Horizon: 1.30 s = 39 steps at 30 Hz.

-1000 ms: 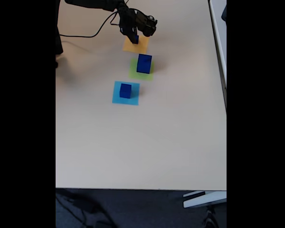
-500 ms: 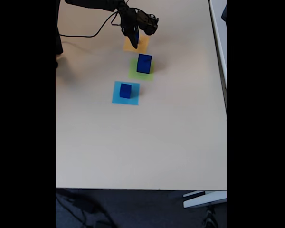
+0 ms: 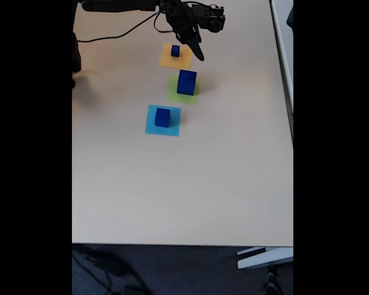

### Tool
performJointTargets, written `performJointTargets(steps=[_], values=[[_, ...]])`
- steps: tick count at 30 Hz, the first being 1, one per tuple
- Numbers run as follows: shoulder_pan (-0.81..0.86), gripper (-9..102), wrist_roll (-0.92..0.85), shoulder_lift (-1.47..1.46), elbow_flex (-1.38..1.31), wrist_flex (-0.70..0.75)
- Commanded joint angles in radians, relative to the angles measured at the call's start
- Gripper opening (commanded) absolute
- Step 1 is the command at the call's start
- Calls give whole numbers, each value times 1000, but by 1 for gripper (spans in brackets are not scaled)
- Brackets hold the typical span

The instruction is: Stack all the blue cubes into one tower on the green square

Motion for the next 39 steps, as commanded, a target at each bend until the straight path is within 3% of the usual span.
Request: performJointTargets(steps=[1,19,39], values=[[41,29,-35,123,23,-3],[147,28,-110,204,229,-104],[137,26,-71,167,337,-212]])
